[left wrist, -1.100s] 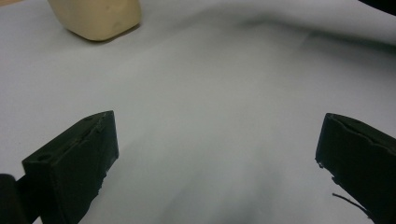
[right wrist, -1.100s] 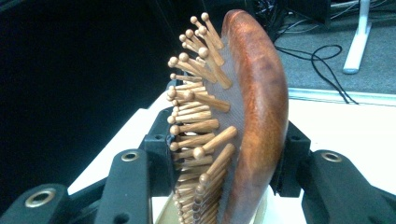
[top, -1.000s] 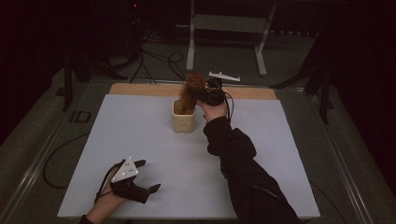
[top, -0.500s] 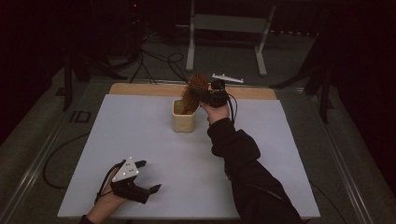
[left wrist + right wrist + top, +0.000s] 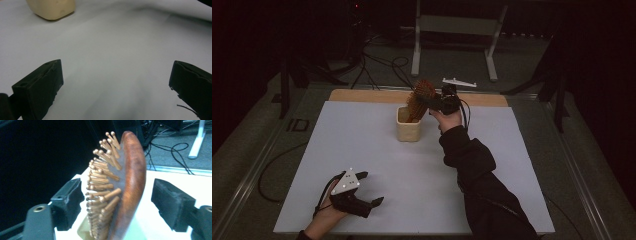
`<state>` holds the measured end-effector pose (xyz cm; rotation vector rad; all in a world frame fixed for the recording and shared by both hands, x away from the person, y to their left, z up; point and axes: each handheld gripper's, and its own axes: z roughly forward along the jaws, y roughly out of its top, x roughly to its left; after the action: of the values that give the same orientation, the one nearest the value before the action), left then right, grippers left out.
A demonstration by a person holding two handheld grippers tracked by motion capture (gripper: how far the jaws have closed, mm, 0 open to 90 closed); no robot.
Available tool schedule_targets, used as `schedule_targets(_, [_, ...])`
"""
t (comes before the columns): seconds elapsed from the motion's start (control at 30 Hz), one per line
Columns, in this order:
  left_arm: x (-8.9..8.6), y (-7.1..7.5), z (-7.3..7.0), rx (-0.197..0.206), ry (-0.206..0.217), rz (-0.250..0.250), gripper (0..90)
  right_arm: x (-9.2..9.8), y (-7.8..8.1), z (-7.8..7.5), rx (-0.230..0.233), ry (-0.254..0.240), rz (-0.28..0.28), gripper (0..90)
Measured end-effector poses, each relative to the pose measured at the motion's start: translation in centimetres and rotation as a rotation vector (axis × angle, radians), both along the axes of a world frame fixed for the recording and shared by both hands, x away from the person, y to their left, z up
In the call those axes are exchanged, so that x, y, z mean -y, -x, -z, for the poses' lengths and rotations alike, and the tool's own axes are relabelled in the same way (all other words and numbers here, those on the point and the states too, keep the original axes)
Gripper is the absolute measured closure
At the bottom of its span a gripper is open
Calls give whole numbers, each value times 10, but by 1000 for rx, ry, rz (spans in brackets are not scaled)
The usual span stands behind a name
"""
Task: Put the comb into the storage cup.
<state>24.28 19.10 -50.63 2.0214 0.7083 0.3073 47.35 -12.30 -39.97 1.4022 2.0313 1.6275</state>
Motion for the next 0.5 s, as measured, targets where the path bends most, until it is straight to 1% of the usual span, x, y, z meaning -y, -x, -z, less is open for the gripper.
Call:
schedule_targets(0.03, [0, 0, 0, 1, 3, -1, 1, 1, 0, 0, 3, 14, -14, 162])
schedule_targets(0.07, [0, 0, 0, -1, 4, -1, 1, 1, 1, 0, 3, 28, -25, 134])
schedule_targets(0.13, [0, 0, 0, -2, 1, 0, 1, 2, 3, 1, 16, 58, -46, 123])
schedule_targets(0.23, [0, 0, 0, -2, 2, 0, 1, 2, 6, 3, 23, 97, -60, 115])
schedule_targets(0.37, [0, 1, 0, 1, 0, 2, 1, 5, 7, 6, 23, 110, -89, 98])
schedule_targets(0.43, [0, 0, 0, -3, 6, 1, 1, 6, 8, 6, 38, 130, -100, 97])
schedule_targets(0.5, [0, 0, 1, -4, 5, 0, 1, 7, 10, 7, 45, 133, -107, 97])
